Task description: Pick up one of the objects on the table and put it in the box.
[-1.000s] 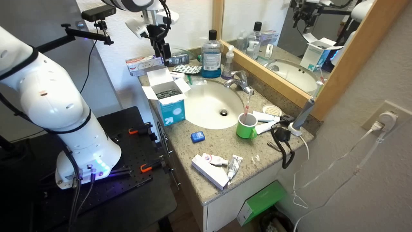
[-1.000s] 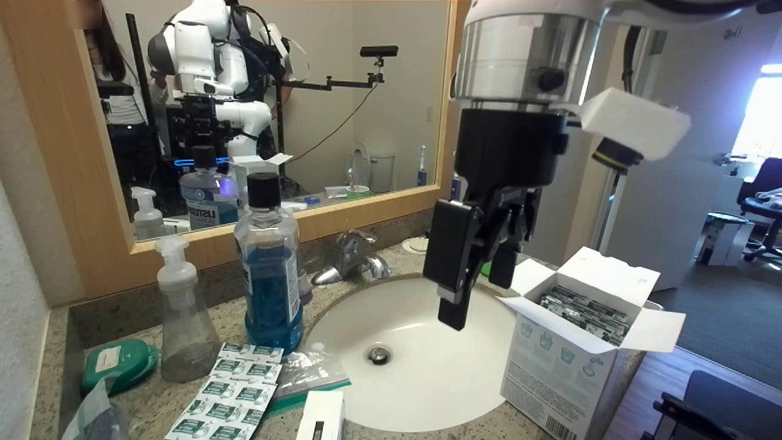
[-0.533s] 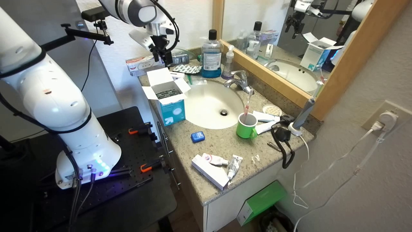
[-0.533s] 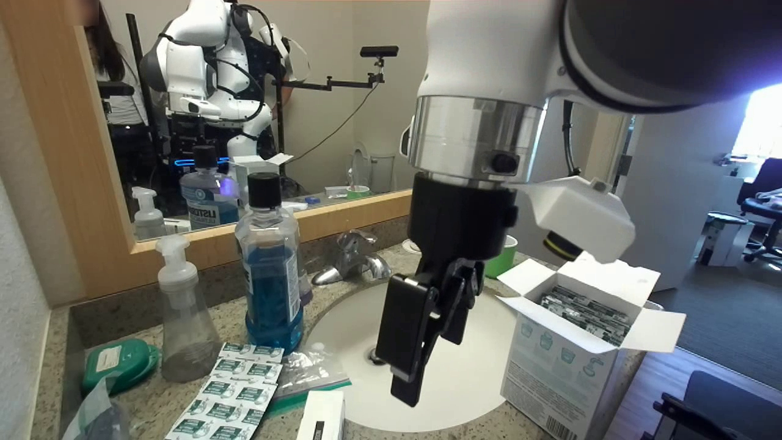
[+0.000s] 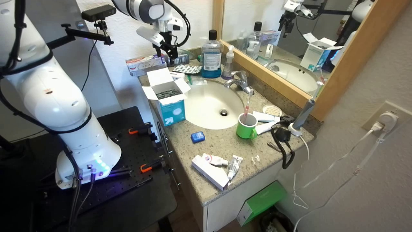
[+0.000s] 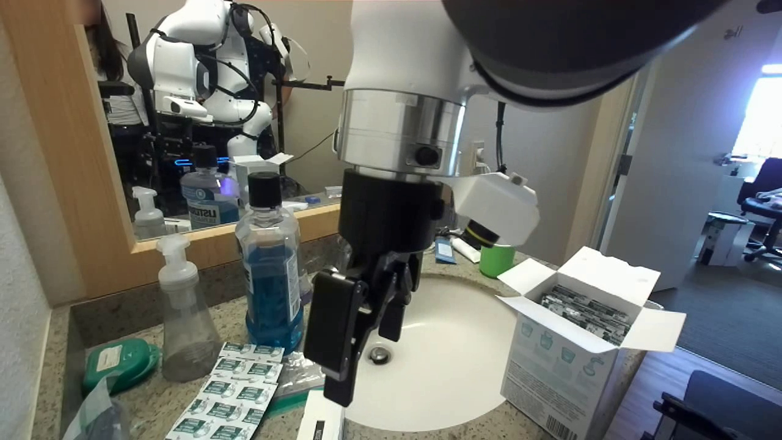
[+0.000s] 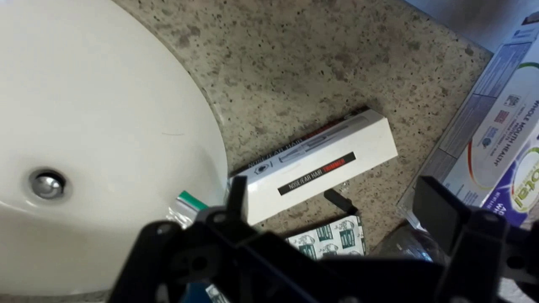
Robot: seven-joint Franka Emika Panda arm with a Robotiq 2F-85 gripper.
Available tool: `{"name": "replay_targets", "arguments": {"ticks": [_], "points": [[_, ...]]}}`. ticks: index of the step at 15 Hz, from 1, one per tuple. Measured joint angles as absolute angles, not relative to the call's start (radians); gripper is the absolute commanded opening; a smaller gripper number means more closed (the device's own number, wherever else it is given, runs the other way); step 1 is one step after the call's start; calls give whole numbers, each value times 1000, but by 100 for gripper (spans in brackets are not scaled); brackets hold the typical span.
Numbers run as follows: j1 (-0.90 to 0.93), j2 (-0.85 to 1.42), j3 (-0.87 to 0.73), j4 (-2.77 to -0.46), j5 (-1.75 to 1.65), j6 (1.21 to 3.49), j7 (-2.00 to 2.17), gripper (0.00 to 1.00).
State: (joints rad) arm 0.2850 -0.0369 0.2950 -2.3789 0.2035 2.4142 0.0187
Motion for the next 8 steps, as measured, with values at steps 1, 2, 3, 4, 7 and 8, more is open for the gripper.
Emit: {"name": "replay_targets", "arguments": {"ticks": [1,2,3,4,7,8], "points": [[285,-16,295,-2350,203,2407,3,100],[284,5,294,-2322,203,2402,-13,100],[283,25,292,-2297,203,2399,-30,100],[282,45,289,-2272,204,2397,-51,100],[269,107,286,-2211,204,2393,-99,100],[264,127,285,-2194,204,2391,-111,100]]}}
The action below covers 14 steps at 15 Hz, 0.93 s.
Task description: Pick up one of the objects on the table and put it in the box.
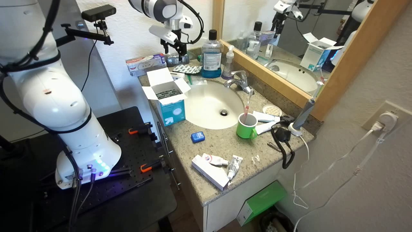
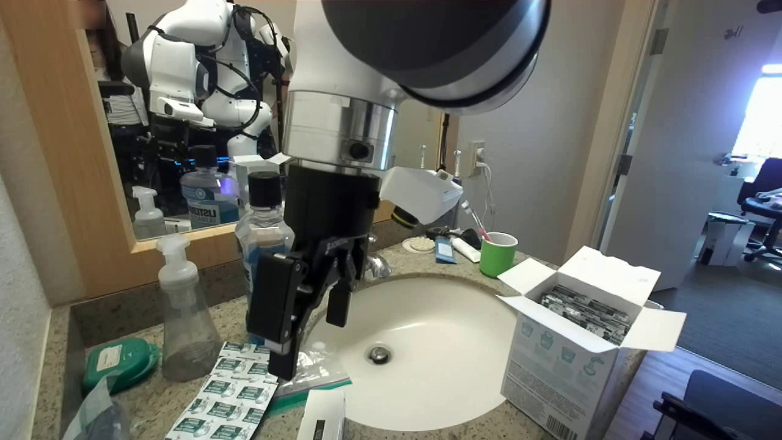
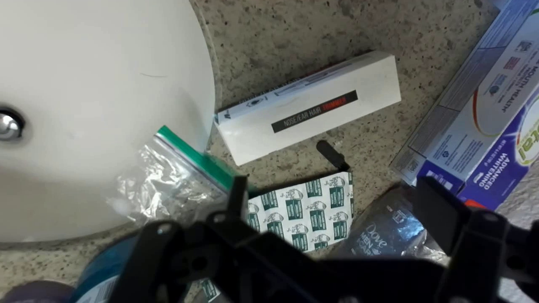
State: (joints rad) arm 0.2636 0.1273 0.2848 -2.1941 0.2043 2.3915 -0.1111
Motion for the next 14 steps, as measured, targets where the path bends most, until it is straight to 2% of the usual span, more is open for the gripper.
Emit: {"name": "replay_targets", "arguments": {"ticks": [14], "points": [[221,326,288,-2039,213,2389,-253,100]]}}
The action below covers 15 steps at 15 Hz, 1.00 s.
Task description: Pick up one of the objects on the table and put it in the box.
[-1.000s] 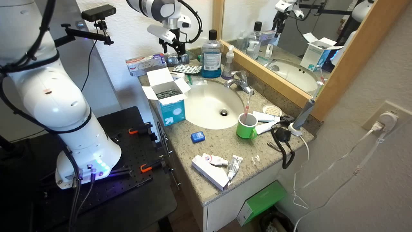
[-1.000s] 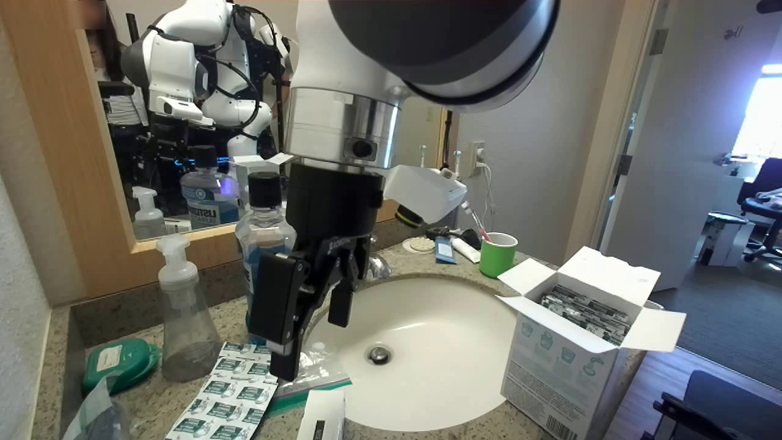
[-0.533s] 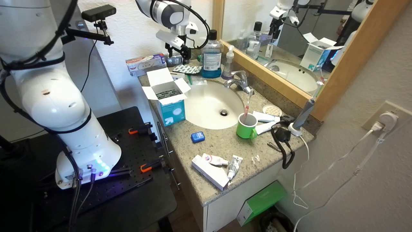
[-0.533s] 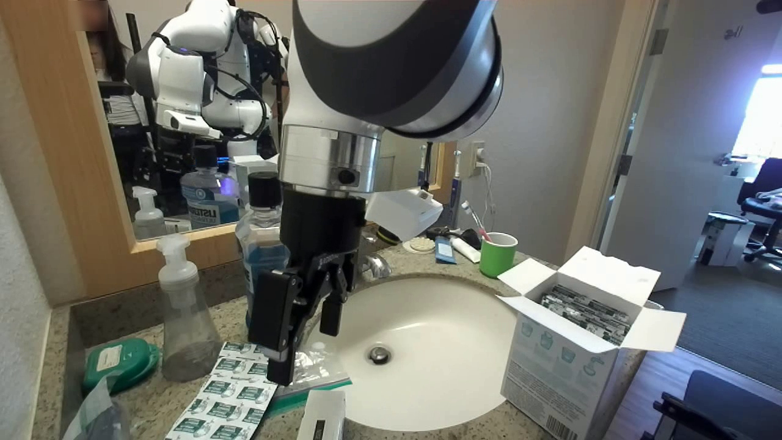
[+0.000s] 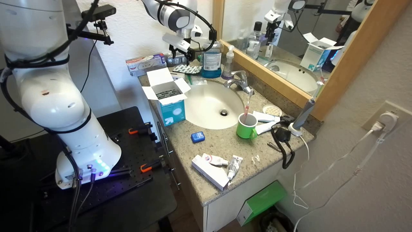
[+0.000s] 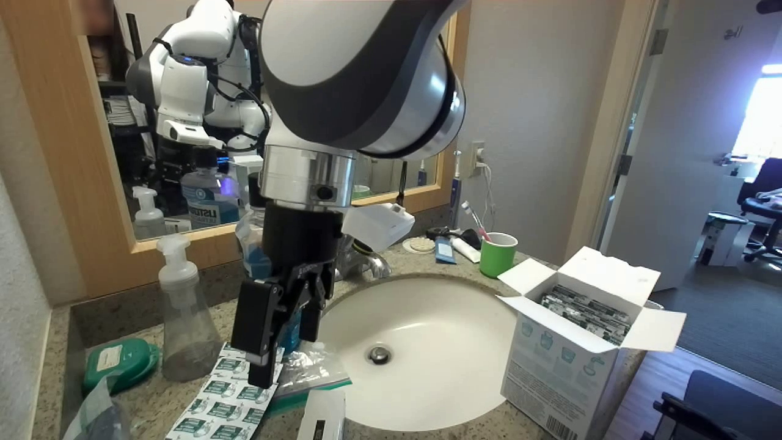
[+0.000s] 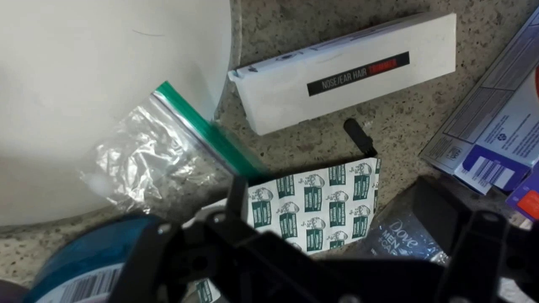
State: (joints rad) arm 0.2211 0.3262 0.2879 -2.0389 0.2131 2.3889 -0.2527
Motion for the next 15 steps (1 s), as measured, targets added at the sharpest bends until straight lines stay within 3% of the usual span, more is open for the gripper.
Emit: {"name": "replay_targets", "arguments": {"ticks": [15], "points": [[178,530,305,-1843,210,2380,-331,100]]}}
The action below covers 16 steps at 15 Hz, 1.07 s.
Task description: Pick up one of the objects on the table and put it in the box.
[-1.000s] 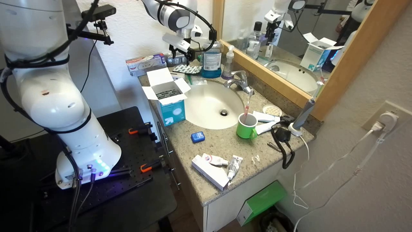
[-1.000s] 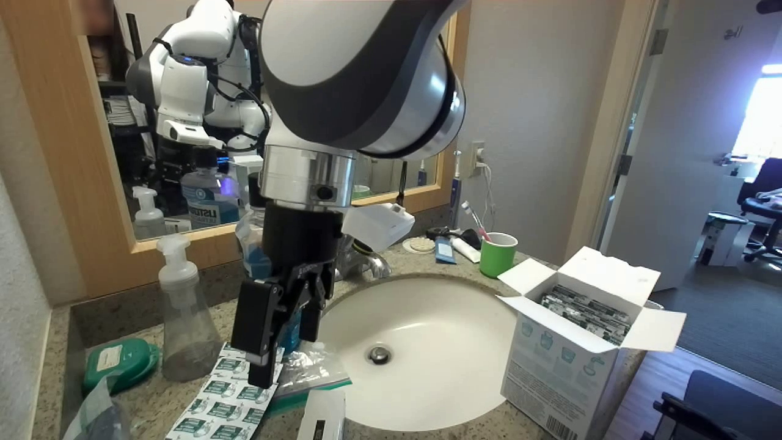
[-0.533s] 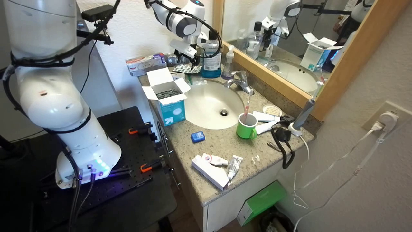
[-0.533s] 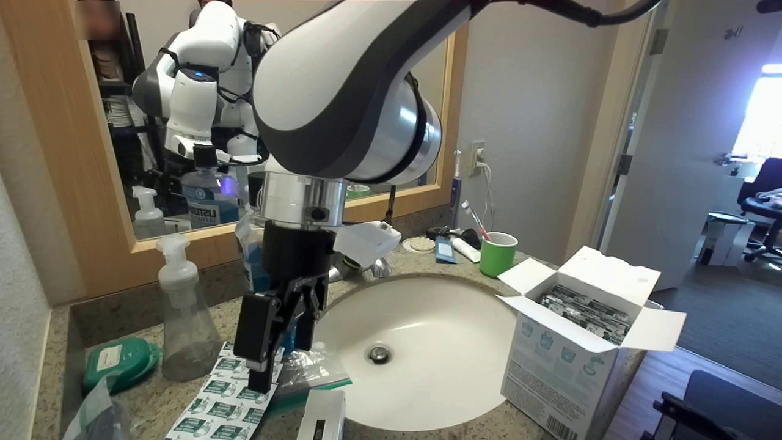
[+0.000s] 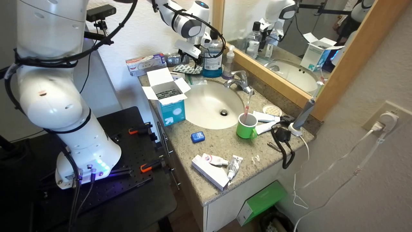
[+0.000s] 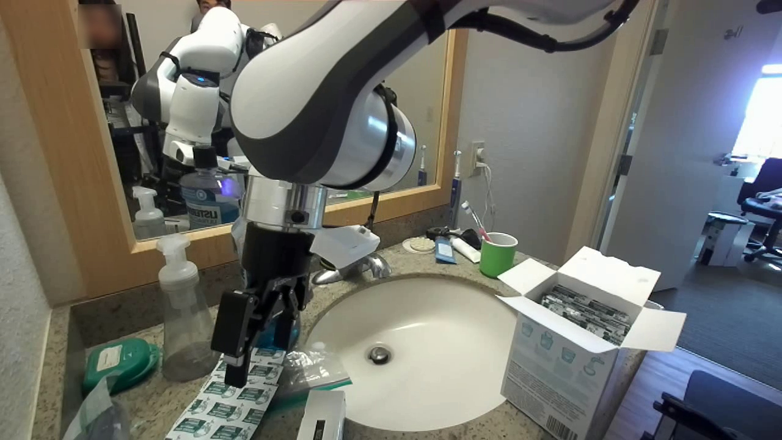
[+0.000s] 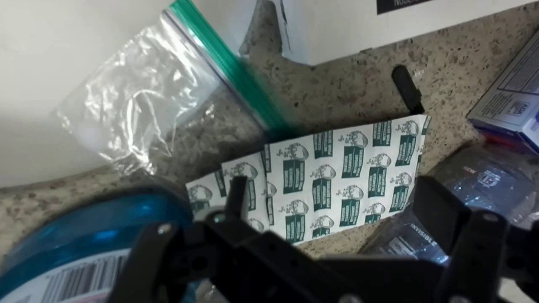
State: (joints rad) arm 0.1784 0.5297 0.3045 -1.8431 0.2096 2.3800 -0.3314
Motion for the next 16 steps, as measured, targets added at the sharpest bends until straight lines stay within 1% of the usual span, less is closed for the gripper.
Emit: {"name": "replay_targets", "arguments": {"ticks": [6,16], "points": [[177,595,308,-1738,208,2326,-367,100],[125,642,302,-1671,202,2236,-437,100]]}}
